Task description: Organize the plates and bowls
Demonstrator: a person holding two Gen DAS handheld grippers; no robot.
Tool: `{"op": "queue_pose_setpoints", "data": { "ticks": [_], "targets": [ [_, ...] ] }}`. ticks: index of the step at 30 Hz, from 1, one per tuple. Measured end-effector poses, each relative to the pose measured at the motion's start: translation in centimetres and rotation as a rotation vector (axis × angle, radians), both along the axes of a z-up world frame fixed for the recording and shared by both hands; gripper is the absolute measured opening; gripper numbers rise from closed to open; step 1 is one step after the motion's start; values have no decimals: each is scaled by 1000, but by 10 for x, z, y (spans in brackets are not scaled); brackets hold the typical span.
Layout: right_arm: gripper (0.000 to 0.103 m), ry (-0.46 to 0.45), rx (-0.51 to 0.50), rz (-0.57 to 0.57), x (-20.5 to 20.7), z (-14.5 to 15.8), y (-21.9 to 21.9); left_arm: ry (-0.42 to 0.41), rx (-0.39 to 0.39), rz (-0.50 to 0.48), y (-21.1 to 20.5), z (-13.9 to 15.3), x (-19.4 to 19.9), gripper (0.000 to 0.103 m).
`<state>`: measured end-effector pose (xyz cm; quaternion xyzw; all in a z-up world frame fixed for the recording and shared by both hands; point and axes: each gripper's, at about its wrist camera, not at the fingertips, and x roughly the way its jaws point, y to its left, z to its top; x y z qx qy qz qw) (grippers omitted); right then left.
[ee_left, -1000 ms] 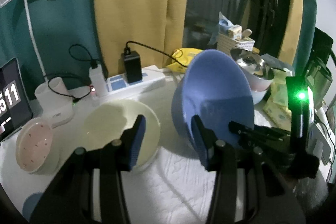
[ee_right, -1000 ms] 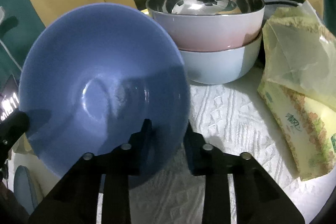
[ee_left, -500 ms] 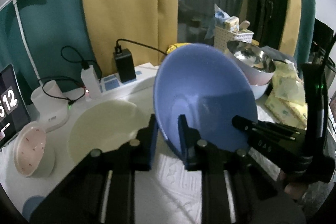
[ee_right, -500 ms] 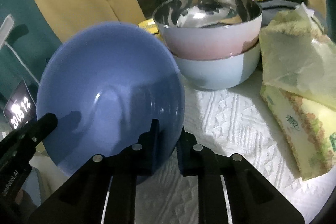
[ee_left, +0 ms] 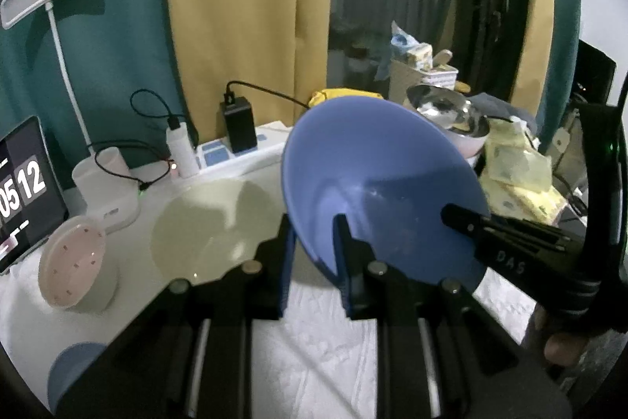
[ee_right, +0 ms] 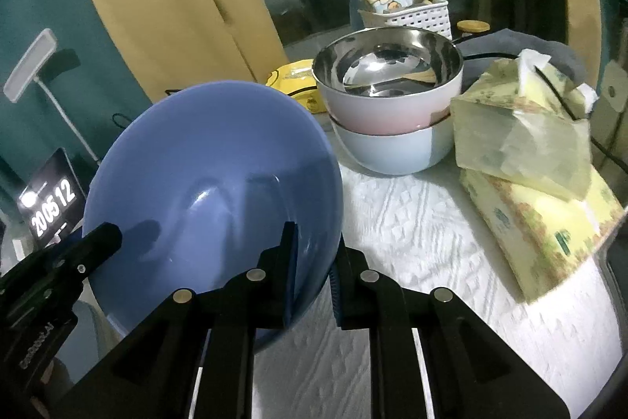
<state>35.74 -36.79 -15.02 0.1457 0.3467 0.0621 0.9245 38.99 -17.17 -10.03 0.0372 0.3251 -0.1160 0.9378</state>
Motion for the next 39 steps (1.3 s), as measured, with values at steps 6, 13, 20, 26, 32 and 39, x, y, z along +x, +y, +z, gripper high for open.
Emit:
{"op": "queue_pose_setpoints", "data": {
  "ticks": [6,13,20,26,32,39],
  "targets": [
    [16,-14,-11,-3,-18,11,7,-6,-21,-6,6,7,-24,20],
    [16,-19,-23,2,-47,20,16,-9,-41,-9,17,12,-50,20],
    [16,-12,-42,17,-70,24,26,-1,-65,-2,30,11,-76,20],
    [16,5,-55,27,-88,23,36,11,-81,2,39,8,-93,20],
    [16,33,-64,40,-102,16,45,38,-92,10,48,0,-109,20],
    [17,79,-69,56,-113,6,53,61,-99,18,55,-9,-121,20]
  ]
}}
